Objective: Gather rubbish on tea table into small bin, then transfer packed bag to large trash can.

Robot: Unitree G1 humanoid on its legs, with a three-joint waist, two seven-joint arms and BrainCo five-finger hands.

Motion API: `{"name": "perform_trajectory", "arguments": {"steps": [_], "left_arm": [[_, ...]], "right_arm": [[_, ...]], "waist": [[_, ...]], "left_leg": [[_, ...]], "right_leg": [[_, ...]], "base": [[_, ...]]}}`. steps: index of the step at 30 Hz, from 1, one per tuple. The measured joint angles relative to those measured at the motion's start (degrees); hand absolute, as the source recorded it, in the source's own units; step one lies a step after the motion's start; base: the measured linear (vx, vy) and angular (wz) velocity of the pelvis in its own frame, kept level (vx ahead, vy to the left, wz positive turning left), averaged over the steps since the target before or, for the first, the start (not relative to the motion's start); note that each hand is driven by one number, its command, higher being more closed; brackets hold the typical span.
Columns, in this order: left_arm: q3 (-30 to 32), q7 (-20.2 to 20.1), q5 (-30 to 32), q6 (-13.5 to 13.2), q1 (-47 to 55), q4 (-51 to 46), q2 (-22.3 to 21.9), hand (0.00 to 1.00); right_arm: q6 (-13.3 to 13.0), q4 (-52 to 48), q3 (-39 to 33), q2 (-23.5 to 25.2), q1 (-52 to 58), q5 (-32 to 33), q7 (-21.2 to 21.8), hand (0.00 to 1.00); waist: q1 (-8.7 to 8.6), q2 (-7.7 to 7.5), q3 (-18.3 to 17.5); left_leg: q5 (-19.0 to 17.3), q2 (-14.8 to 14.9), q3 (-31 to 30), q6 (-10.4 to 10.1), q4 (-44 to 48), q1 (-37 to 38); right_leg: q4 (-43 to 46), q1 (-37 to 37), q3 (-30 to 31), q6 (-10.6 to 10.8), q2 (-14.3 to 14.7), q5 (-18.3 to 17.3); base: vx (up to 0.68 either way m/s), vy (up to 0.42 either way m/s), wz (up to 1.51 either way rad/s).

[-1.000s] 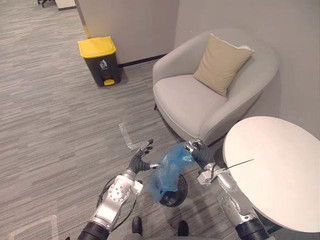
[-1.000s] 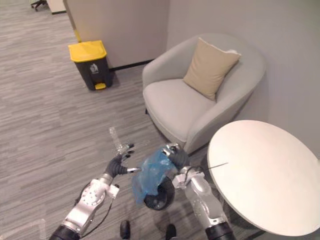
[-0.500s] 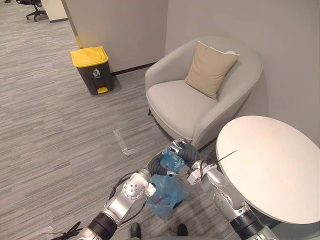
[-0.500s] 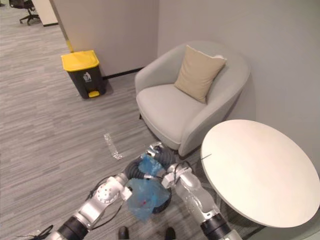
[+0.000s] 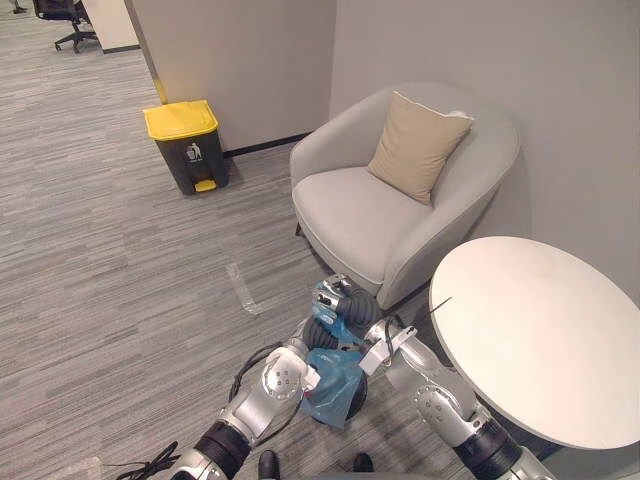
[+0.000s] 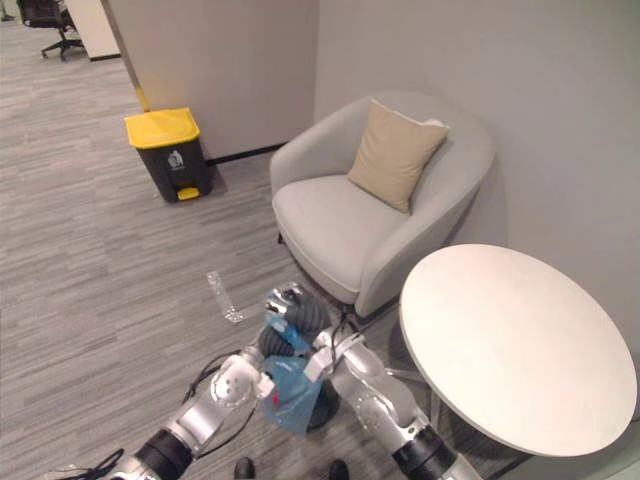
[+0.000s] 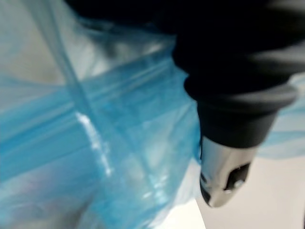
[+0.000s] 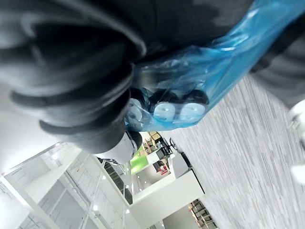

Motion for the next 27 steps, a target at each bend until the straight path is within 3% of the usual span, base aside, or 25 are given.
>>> {"name": "perform_trajectory", "arguments": {"steps": [1, 6, 17, 24, 25, 27], "left_arm": [[0.08, 0.76, 0.24, -0.05, -0.14, 2.02, -0.66, 1.00], [0.06, 2.08, 1.07, 0.98, -1.48, 8.10, -1.16, 1.00], [0.66, 2.97, -0.29, 1.24, -0.90, 7.90, -1.10, 1.00], [2.92, 2.55, -2.54, 1.95, 1.26, 7.31, -1.19, 1.00], [2.98, 2.31, -2.61, 2.26, 1.35, 7.22, -1.15, 1.00], [3.57, 1.73, -2.68, 2.27, 2.16, 6.74, -1.18, 1.00]], "right_arm": [[0.00, 0.00, 0.17, 0.11, -0.15, 0.18, -0.47, 1.00], [-0.06, 0.00, 2.23, 0.27, -0.30, 4.01, -1.85, 1.00], [-0.11, -0.62, 2.23, 2.03, -0.25, 5.52, -1.85, 1.00], [-0.01, -0.63, -2.27, 4.34, 4.70, -1.22, -0.58, 1.00], [0.01, -0.61, -3.41, 4.35, 5.72, -2.90, -0.13, 0.00], [0.38, -0.59, -4.95, 4.36, 7.17, -6.00, 0.43, 0.00]], "waist": [[0.01, -0.08, -0.05], [-0.06, -0.19, -0.14], [-0.05, -0.22, -0.13], [-0.09, -0.19, -0.12], [-0.09, -0.18, -0.11], [-0.18, -0.16, -0.10]], "left_leg": [[0.00, 0.03, -0.03, 0.00, 0.00, 0.05], [-0.19, 0.22, 0.00, -0.26, -0.04, 0.83], [-0.72, 0.66, -0.03, -1.00, -0.02, 0.78], [-0.58, 0.53, -0.17, -0.79, 0.00, 0.88], [-0.58, 0.52, -0.33, -0.78, -0.01, 0.91], [-0.58, 0.52, -0.62, -0.78, -0.01, 1.01]], "right_leg": [[0.03, 0.02, -0.01, 0.00, 0.03, 0.00], [0.04, 0.67, 0.11, -0.03, 0.07, -0.03], [-0.01, 0.50, 0.33, -0.01, 0.17, -0.11], [-0.06, 0.66, 0.28, 0.05, 0.20, -0.17], [-0.05, 0.76, 0.12, 0.06, 0.17, -0.26], [-0.01, 0.96, -0.10, 0.13, 0.11, -0.42]], "base": [[0.00, 0.000, 0.00], [0.00, 0.000, 0.00], [0.00, 0.000, 0.00], [0.00, 0.000, 0.00], [0.00, 0.000, 0.05], [0.00, 0.000, 0.06]]}}
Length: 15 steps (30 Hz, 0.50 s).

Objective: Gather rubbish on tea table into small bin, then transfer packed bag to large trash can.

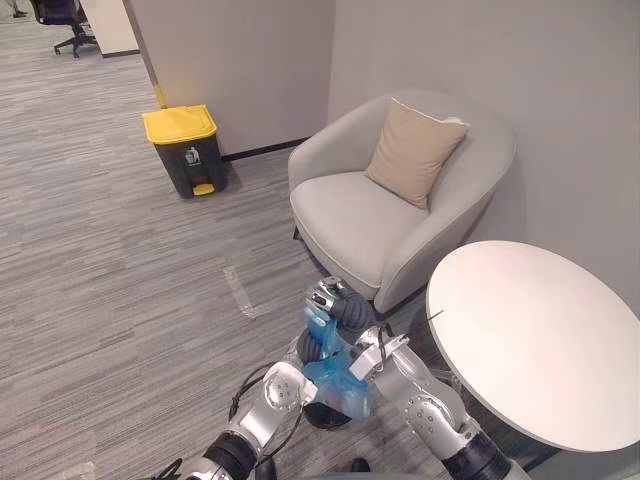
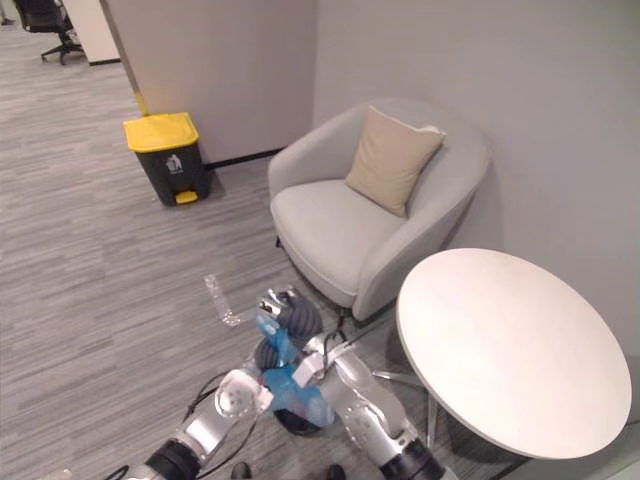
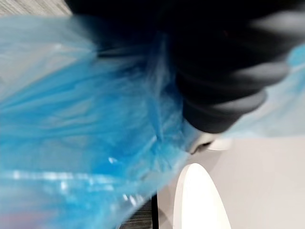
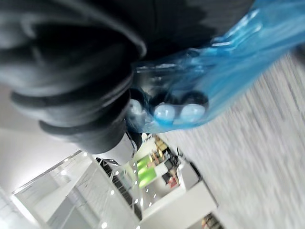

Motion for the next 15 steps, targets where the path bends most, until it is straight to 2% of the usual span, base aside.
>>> {"name": "perform_trajectory", "arguments": {"steps": [2, 7, 8, 9, 10, 15], "left_arm": [[0.98, -0.08, -0.13, 0.01, 1.00, -0.57, -0.07, 1.00], [4.00, -0.09, -2.14, 0.05, 3.07, -1.34, 0.02, 1.00], [4.56, -0.09, -2.23, 0.05, 3.23, -1.34, 0.05, 1.00], [4.86, -0.10, -2.23, 0.05, 3.38, -1.34, 0.03, 1.00], [5.96, -0.11, -2.89, 0.05, 3.99, -1.33, 0.03, 1.00], [7.93, -0.53, -4.07, 0.05, 5.36, -1.10, 0.13, 1.00]], "right_arm": [[0.25, 0.09, -1.00, -0.01, 1.15, -2.54, 0.09, 0.00], [0.74, 0.23, -3.14, 0.00, 4.09, -15.20, 0.38, 0.00], [0.75, 0.31, -4.19, -0.02, 4.72, -20.83, 0.32, 0.00], [0.75, 0.32, -4.47, -0.06, 4.80, -22.28, 0.25, 0.00], [0.69, 0.32, -5.02, -0.34, 4.85, -26.70, 0.18, 0.00], [0.61, 0.39, -6.85, -2.63, 4.91, -35.81, 0.59, 0.00]], "waist": [[-0.03, 0.00, 0.01], [-0.06, 0.02, 0.12], [-0.02, 0.02, 0.14], [-0.02, 0.02, 0.14], [-0.03, -0.02, 0.17], [0.00, -0.12, 0.26]], "left_leg": [[-0.01, 0.01, -0.07, 0.01, 0.00, 0.11], [-0.21, 0.07, -0.21, -0.03, -0.02, 0.81], [-0.23, 0.07, -0.22, -0.02, -0.03, 0.80], [-0.24, 0.07, -0.22, -0.02, -0.04, 0.80], [-0.25, 0.07, -0.20, -0.03, -0.04, 0.80], [-0.26, 0.01, -0.20, -0.02, -0.03, 0.80]], "right_leg": [[0.00, 0.14, -0.05, 0.02, -0.01, -0.09], [0.16, 0.83, -0.22, 0.39, -0.08, -0.97], [0.17, 0.84, -0.24, 0.39, -0.09, -0.98], [0.17, 0.84, -0.23, 0.39, -0.10, -0.99], [0.16, 0.83, -0.22, 0.39, -0.11, -0.99], [0.17, 0.84, -0.22, 0.39, -0.15, -1.04]], "base": [[0.00, 0.000, 0.04], [0.00, 0.000, 0.01], [0.00, 0.000, 0.00], [0.00, 0.000, 0.00], [0.00, 0.000, 0.00], [0.00, 0.000, 0.00]]}}
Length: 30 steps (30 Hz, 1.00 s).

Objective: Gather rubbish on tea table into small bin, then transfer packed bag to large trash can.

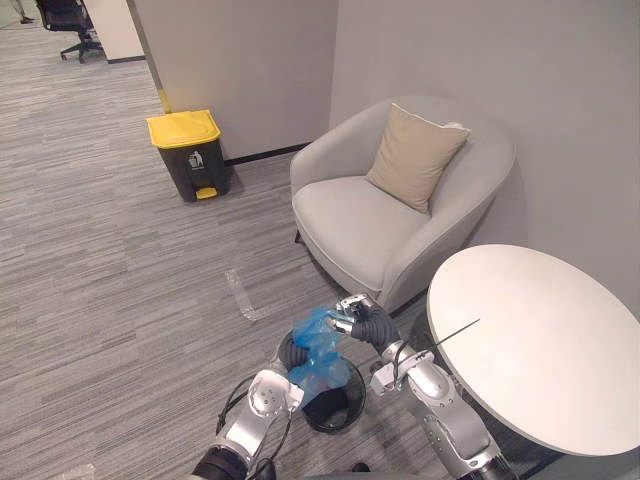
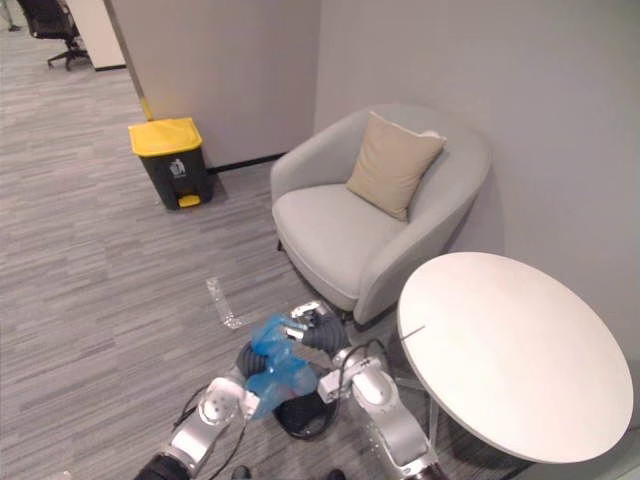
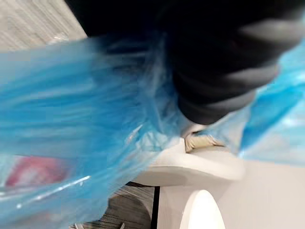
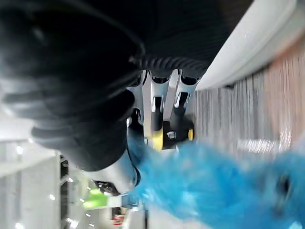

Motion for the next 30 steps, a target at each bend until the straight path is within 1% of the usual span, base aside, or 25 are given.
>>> {"name": "perform_trajectory", "arguments": {"steps": [1, 4, 7, 8, 10, 13, 16, 17, 18, 19, 21, 23, 24, 25, 28, 30], "left_arm": [[0.48, -0.35, -0.32, 0.00, 0.27, 0.00, 0.18, 1.00], [0.97, -0.59, -0.39, 0.00, 0.52, 0.29, 0.53, 1.00], [2.16, -0.63, -0.41, 0.00, 0.57, 0.96, 0.52, 1.00], [2.48, -0.64, -0.41, 0.00, 0.57, 1.19, 0.43, 1.00], [3.10, -0.64, -1.00, 0.03, 1.14, 1.72, 0.53, 1.00], [5.59, -0.68, -1.50, 0.08, 2.12, 3.49, 0.56, 1.00], [7.94, -0.70, -1.51, 0.34, 2.28, 5.99, 0.60, 1.00], [9.24, -0.77, -1.55, 0.57, 2.73, 7.28, 0.49, 1.00], [9.93, -0.88, -2.13, 1.05, 3.41, 8.45, 0.50, 1.00], [10.92, -1.03, -2.64, 1.18, 4.26, 9.46, 0.34, 1.00], [11.99, -1.29, -3.02, 1.29, 5.14, 10.84, 0.22, 1.00], [14.70, -2.24, -4.29, 1.65, 6.73, 14.18, -0.07, 1.00], [14.96, -2.32, -4.31, 1.68, 6.81, 14.53, -0.11, 1.00], [16.40, -2.96, -4.79, 2.11, 7.25, 16.59, -0.22, 1.00], [17.95, -3.43, -5.33, 2.45, 7.26, 18.60, -0.46, 1.00], [18.43, -3.46, -6.06, 2.58, 7.18, 20.34, -0.56, 1.00]], "right_arm": [[0.00, 0.23, 0.01, -1.40, 0.01, -1.58, 0.06, 0.00], [0.01, 1.97, -0.14, -2.73, 0.02, -5.17, 0.56, 0.00], [0.09, 2.84, -0.51, -2.52, 0.14, -8.82, 1.20, 0.00], [0.09, 2.97, -0.69, -2.44, 0.15, -9.10, 1.20, 0.00], [0.15, 4.78, -2.52, -2.19, 0.24, -10.99, 1.46, 0.00], [0.23, 7.18, -4.38, -1.80, 0.86, -11.25, 1.94, 0.00], [0.57, 10.51, -4.79, -0.97, 1.15, -11.23, 2.36, 0.00], [0.93, 13.79, -5.64, 0.67, 1.62, -11.17, 2.78, 0.00], [2.02, 18.21, -6.72, 2.53, 1.97, -11.02, 3.55, 0.00], [2.94, 22.53, -6.86, 3.33, 2.07, -10.73, 4.02, 0.00], [3.84, 27.23, -7.50, 4.23, 2.19, -10.58, 4.70, 0.00], [4.23, 36.28, -10.61, 6.17, 2.23, -9.92, 5.50, 0.00], [4.22, 36.90, -10.96, 6.30, 2.23, -9.92, 5.57, 0.00], [3.94, 40.74, -12.02, 6.46, 2.06, -9.91, 5.62, 0.00], [3.35, 45.73, -13.81, 6.52, 1.67, -10.11, 5.47, 0.00], [2.07, 50.90, -16.01, 6.67, 1.07, -11.14, 5.11, 0.00]], "waist": [[0.03, -0.01, 0.01], [0.02, 0.04, 0.09], [-0.02, 0.15, 0.29], [-0.04, 0.17, 0.30], [-0.09, 0.24, 0.39], [-0.09, 0.22, 0.71], [-0.09, 0.20, 1.65], [-0.09, 0.31, 1.74], [-0.09, 0.49, 1.86], [-0.03, 0.65, 1.97], [0.03, 0.94, 2.15], [0.19, 1.37, 2.48], [0.22, 1.42, 2.52], [0.30, 1.74, 2.76], [0.31, 1.92, 3.01], [0.49, 2.00, 3.72]], "left_leg": [[0.00, -0.01, 0.00, 0.00, 0.00, 0.00], [0.00, 0.00, 0.00, 0.01, -0.01, 0.01], [0.00, -0.34, -0.01, 0.01, 0.00, 0.04], [0.00, -0.36, -0.01, 0.01, 0.00, 0.06], [-0.03, -0.58, -0.02, 0.06, 0.00, 0.17], [-0.09, -0.74, 0.04, 0.12, 0.00, 0.51], [-0.28, -0.71, 0.19, 0.04, -0.02, 1.19], [-0.38, -0.68, 0.30, 0.09, -0.02, 1.19], [-0.47, -0.69, 0.61, 0.10, -0.02, 1.20], [-0.77, -0.69, 1.28, 0.18, -0.01, 1.23], [-0.90, -0.72, 1.86, 0.20, 0.00, 1.23], [-1.25, -0.73, 3.57, 0.20, 0.02, 1.85], [-1.30, -0.73, 3.69, 0.20, 0.02, 1.97], [-1.55, -0.74, 4.44, 0.19, 0.03, 2.39], [-1.67, -0.77, 4.77, 0.16, 0.03, 2.50], [-1.91, -0.83, 4.89, 0.19, 0.04, 3.11]], "right_leg": [[0.00, 0.01, 0.00, -0.03, 0.00, -0.01], [0.00, 0.01, 0.01, -0.08, 0.01, -0.02], [-0.01, 0.06, -0.04, -0.14, 0.06, 0.00], [-0.01, 0.07, -0.03, -0.14, 0.06, 0.00], [-0.01, 0.19, -0.06, -0.12, 0.03, -0.01], [-0.01, 0.47, 0.01, -0.10, -0.09, -0.02], [-0.06, 0.95, 0.12, 0.18, -0.06, -0.29], [-0.07, 0.92, 0.21, 0.32, -0.05, -0.40], [-0.07, 0.89, 0.45, 0.34, -0.07, -0.41], [-0.04, 0.55, 1.09, 0.34, -0.06, -0.39], [0.00, 0.26, 1.71, 0.31, -0.07, -0.30], [0.15, -0.08, 3.34, -0.05, -0.03, 0.03], [0.17, -0.04, 3.46, -0.04, -0.03, 0.03], [0.35, -0.10, 4.21, -0.01, -0.02, 0.00], [0.97, -0.53, 4.62, 0.06, -0.01, -0.06], [1.23, -0.46, 4.82, 0.20, -0.02, -0.24]], "base": [[0.00, 0.000, 0.00], [0.00, 0.000, 0.00], [0.00, 0.000, 0.00], [0.00, 0.000, 0.00], [0.00, 0.000, 0.00], [0.00, 0.000, 0.00], [0.00, 0.000, -0.01], [0.00, -0.003, -0.05], [0.02, -0.001, -0.15], [0.02, 0.004, -0.19], [0.02, 0.009, -0.21], [0.04, 0.014, -0.32], [0.04, 0.014, -0.35], [0.03, 0.008, -0.18], [0.02, 0.007, -0.12], [0.00, 0.006, -0.04]]}}
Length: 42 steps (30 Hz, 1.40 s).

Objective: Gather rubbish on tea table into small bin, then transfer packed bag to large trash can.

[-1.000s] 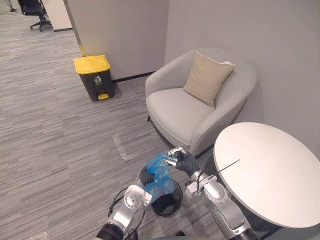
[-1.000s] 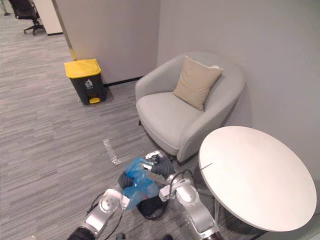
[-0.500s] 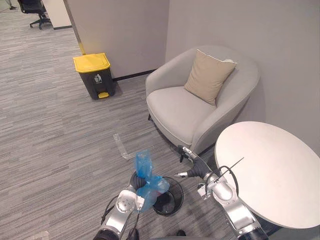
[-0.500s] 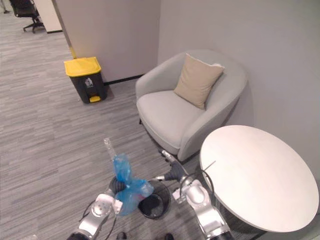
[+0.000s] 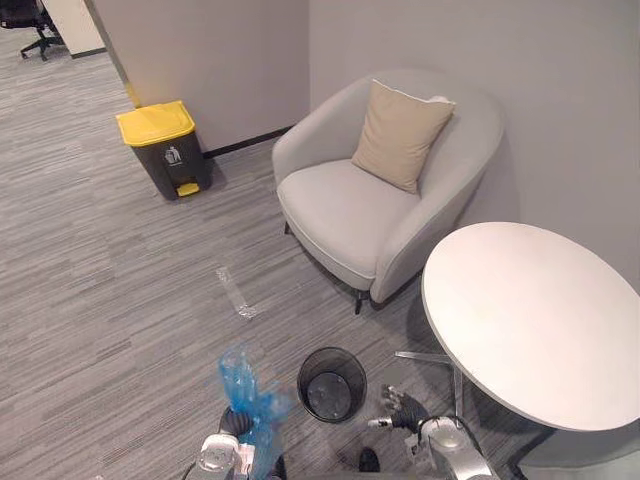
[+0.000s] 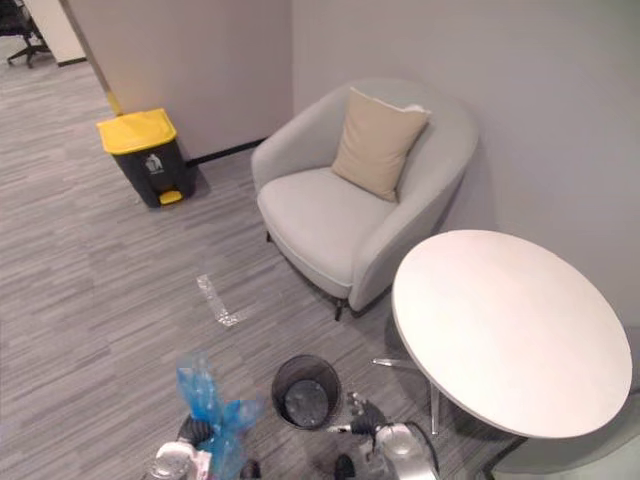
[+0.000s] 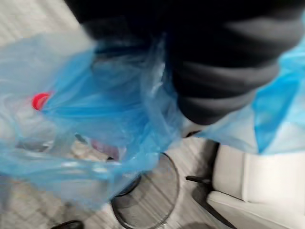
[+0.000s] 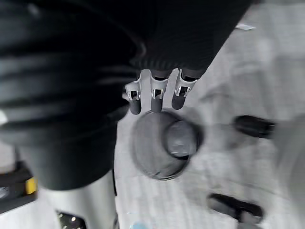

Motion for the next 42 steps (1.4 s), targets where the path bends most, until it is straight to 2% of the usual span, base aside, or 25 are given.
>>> {"name": "perform_trajectory", "arguments": {"steps": [3, 6, 7, 9, 10, 11, 12, 13, 14, 15, 16, 21, 23, 24, 25, 26, 27, 28, 30, 31, 32, 34, 37, 41, 42], "left_arm": [[0.04, -0.11, -0.91, 0.10, -0.21, 1.18, -0.10, 1.00], [0.45, -0.25, -0.93, 0.17, -0.77, 2.54, -0.08, 1.00], [0.46, -0.27, -0.93, 0.20, -1.12, 2.81, -0.05, 1.00], [0.43, -0.27, -0.95, 0.21, -1.75, 2.75, -0.10, 1.00], [0.48, -0.22, -1.03, 0.22, -2.41, 2.58, -0.09, 1.00], [0.53, -0.18, -1.04, 0.19, -2.63, 2.49, 0.02, 1.00], [0.51, -0.14, -1.05, 0.18, -3.02, 2.37, 0.37, 1.00], [0.55, 0.02, -1.07, 0.19, -2.91, 2.09, 0.82, 1.00], [0.75, 0.12, -1.09, 0.21, -2.91, 2.10, 1.09, 1.00], [1.71, 0.23, -1.12, 0.21, -2.53, 2.08, 0.71, 1.00], [1.79, 0.27, -1.14, 0.31, -2.35, 2.29, 0.12, 1.00], [1.49, 0.26, -1.17, 0.32, -3.05, 3.27, -1.37, 1.00], [1.51, 0.32, -1.16, 0.52, -3.67, 3.83, -1.40, 1.00], [1.54, 0.41, -1.14, 0.73, -3.78, 3.86, -1.38, 1.00], [1.47, 0.43, -1.09, 0.79, -4.78, 3.97, -1.39, 1.00], [1.40, 0.35, -1.08, 0.80, -5.19, 4.19, -1.44, 1.00], [1.35, 0.34, -1.08, 0.84, -5.58, 4.55, -1.62, 1.00], [0.96, 0.34, -1.08, 0.83, -5.43, 4.56, -1.93, 1.00], [0.93, 0.33, -1.07, 0.83, -5.50, 4.74, -2.18, 1.00], [0.96, 0.35, -1.06, 0.84, -5.50, 5.48, -2.16, 1.00], [0.97, 0.37, -1.04, 0.85, -5.57, 5.67, -2.06, 1.00], [-0.26, 0.45, -1.01, 0.89, -5.23, 5.89, -0.60, 1.00], [-0.77, 0.38, -1.00, 0.93, -4.07, 5.90, 0.06, 1.00], [-0.74, 0.35, -1.00, 0.92, -3.99, 5.90, 0.01, 1.00], [-0.73, 0.27, -1.00, 0.92, -3.79, 5.87, -0.10, 1.00]], "right_arm": [[-1.04, 4.39, -1.96, 0.05, -1.63, -0.45, -1.34, 0.00], [-2.52, 7.46, -2.12, 0.13, -3.30, -2.25, -2.54, 0.00], [-3.27, 8.18, -2.24, 0.28, -3.03, -2.25, -3.21, 0.00], [-3.91, 9.41, -2.85, 0.30, -2.65, -2.22, -3.77, 0.00], [-4.33, 9.92, -3.88, 0.24, -2.84, -2.22, -4.28, 0.00], [-4.52, 9.95, -4.07, 0.27, -2.87, -2.13, -4.45, 0.00], [-5.25, 10.02, -4.28, 0.45, -2.91, -1.98, -4.80, 0.00], [-5.57, 10.82, -4.27, 0.52, -2.76, -2.12, -5.38, 0.00], [-5.62, 11.09, -4.29, 0.50, -2.90, -2.15, -5.56, 0.00], [-5.70, 11.71, -4.52, 0.34, -3.50, -2.17, -5.96, 0.00], [-5.71, 11.70, -5.12, 0.18, -4.92, -2.18, -6.34, 0.00], [-5.43, 11.90, -6.55, 0.26, -5.78, -2.24, -7.53, 0.00], [-5.26, 11.90, -7.83, 0.30, -5.05, -2.24, -8.18, 0.00], [-5.02, 11.92, -9.35, 0.59, -4.81, -2.20, -8.58, 0.00], [-4.98, 11.82, -11.15, 1.34, -4.55, -2.19, -8.85, 0.00], [-5.00, 11.76, -11.62, 1.36, -4.56, -2.18, -9.05, 0.00], [-4.94, 11.79, -12.59, 1.26, -4.31, -2.17, -9.32, 0.00], [-4.92, 11.80, -12.79, 0.56, -3.33, -2.17, -9.56, 0.00], [-4.91, 11.85, -13.27, -0.03, -2.71, -2.14, -9.63, 0.00], [-4.92, 11.88, -13.61, -0.07, -2.87, -2.15, -9.68, 0.00], [-4.93, 11.92, -13.72, -0.05, -2.94, -2.14, -9.67, 0.00], [-4.96, 12.49, -14.35, 1.85, -3.02, -2.15, -9.55, 0.00], [-4.95, 13.05, -14.11, 3.14, -2.95, -2.18, -9.19, 0.00], [-4.85, 13.07, -13.29, 3.07, -3.70, -2.27, -9.08, 0.00], [-4.85, 13.13, -13.27, 3.07, -3.89, -2.27, -9.05, 0.00]], "waist": [[0.19, 0.14, 1.27], [0.54, -0.22, 3.72], [0.44, -0.66, 4.48], [0.34, -1.04, 4.59], [0.45, -0.45, 4.74], [0.36, -0.45, 4.77], [0.03, -0.79, 4.78], [0.17, -2.40, 4.73], [0.35, -2.70, 4.86], [1.78, -2.41, 4.50], [2.75, -1.43, 4.75], [2.64, 2.44, 7.23], [2.55, 3.22, 7.74], [1.94, 2.88, 7.78], [0.87, 1.46, 8.28], [0.77, 1.08, 8.51], [0.50, 0.67, 8.67], [0.38, 0.58, 8.55], [0.38, 1.73, 7.99], [0.22, 2.54, 7.60], [0.15, 2.58, 7.59], [0.62, 0.82, 6.83], [0.61, 0.19, 6.12], [0.81, 0.13, 6.16], [0.64, 0.10, 6.18]], "left_leg": [[-0.09, -0.06, 0.60, 0.11, 0.01, 0.13], [-0.51, -0.45, 0.98, 0.50, 1.51, -0.15], [-1.30, -0.99, -0.12, 0.78, 3.39, -1.02], [-2.44, -1.69, -2.16, 1.30, 6.97, -3.39], [-3.46, -1.08, -3.86, 2.07, 8.85, -5.95], [-3.62, -1.07, -4.17, 2.30, 9.47, -6.54], [-3.52, -1.86, -6.09, 2.23, 11.06, -7.90], [-3.16, -2.91, -8.05, 1.63, 12.52, -8.12], [-3.17, -3.07, -8.23, 1.59, 12.87, -8.27], [-3.06, -2.76, -8.43, 1.25, 13.69, -9.64], [-2.69, -2.02, -8.58, 0.86, 14.51, -12.04], [2.87, 0.83, -13.62, -1.36, 8.42, -14.08], [2.95, 2.00, -12.51, -1.23, 6.70, -14.12], [-0.32, 2.48, -9.59, 0.04, 5.41, -14.04], [-1.38, 2.49, -3.96, 2.01, 10.92, -16.05], [-1.44, 2.30, -2.60, 2.05, 14.26, -16.75], [-1.63, 1.96, -0.54, 2.15, 19.81, -17.29], [-3.76, 2.65, 1.84, 2.74, 25.84, -16.03], [-8.50, 4.10, 4.57, 2.48, 26.60, -12.78], [-9.40, 3.86, 6.16, 1.74, 22.19, -10.41], [-9.43, 3.54, 6.43, 1.69, 20.12, -9.57], [-8.00, 1.42, 5.99, 1.95, 15.69, -8.10], [-7.60, -0.62, 5.58, 2.69, 14.65, -7.71], [-8.19, -2.58, 4.24, 4.03, 14.17, -8.43], [-9.55, -3.21, 4.08, 4.69, 15.33, -9.11]], "right_leg": [[2.23, -1.19, 0.78, 0.14, -0.01, -0.79], [8.83, -4.00, 1.18, 0.25, -0.56, -3.57], [12.76, -5.21, 0.40, 0.44, -1.52, -5.61], [15.20, -6.07, -0.81, 1.02, -2.76, -7.01], [15.72, -5.89, -2.02, 1.74, -3.05, -7.70], [18.33, -6.68, -1.87, 2.00, -3.07, -8.90], [28.72, -8.91, -1.21, 2.16, -3.54, -13.59], [31.72, -8.26, -0.49, 2.27, -3.99, -15.74], [31.31, -7.92, -0.18, 2.22, -4.04, -16.16], [27.71, -7.11, 0.36, 1.43, -3.03, -16.88], [24.94, -7.28, 0.54, -0.46, -1.85, -16.94], [19.53, -7.27, -4.66, -2.42, 1.53, -12.85], [19.58, -7.03, -7.04, -3.19, 2.16, -12.19], [17.68, -6.46, -9.26, -4.07, 0.99, -11.00], [16.65, -6.65, -11.52, -4.63, -1.55, -10.14], [16.70, -6.74, -12.14, -4.58, -2.42, -10.10], [16.69, -6.64, -13.41, -4.39, -3.77, -9.98], [16.59, -6.38, -14.86, -4.08, -4.78, -9.79], [15.84, -6.28, -16.35, -3.16, -4.89, -9.20], [14.97, -6.20, -17.18, -2.08, -4.87, -8.49], [14.31, -5.90, -17.33, -1.63, -4.71, -7.97], [9.82, -3.78, -17.69, -0.12, -5.06, -5.29], [7.51, -2.46, -17.84, 1.11, -6.24, -3.76], [7.71, -2.52, -18.85, 2.69, -7.87, -4.59], [9.39, -2.77, -18.83, 3.68, -8.60, -6.68]], "base": [[-0.02, 0.011, -0.14], [-0.03, 0.008, -0.04], [-0.06, -0.004, 0.30], [-0.05, 0.010, 0.60], [-0.06, 0.011, 0.68], [-0.06, -0.002, 0.89], [0.00, -0.086, 1.03], [0.02, -0.082, 0.96], [-0.02, -0.139, 0.57], [-0.10, -0.091, 0.09], [-0.10, -0.091, 0.06], [-0.16, -0.076, 0.36], [-0.12, -0.080, 0.57], [-0.16, -0.017, 0.92], [-0.13, 0.016, 0.88], [-0.11, 0.026, 0.81], [-0.08, -0.005, 0.73], [-0.08, 0.043, 0.72], [-0.05, 0.105, 0.54], [-0.02, 0.127, 0.43], [-0.03, 0.167, 0.43], [-0.03, 0.156, 0.25], [-0.03, 0.143, 0.12], [-0.05, 0.130, 0.23], [-0.03, 0.090, 0.23]]}}
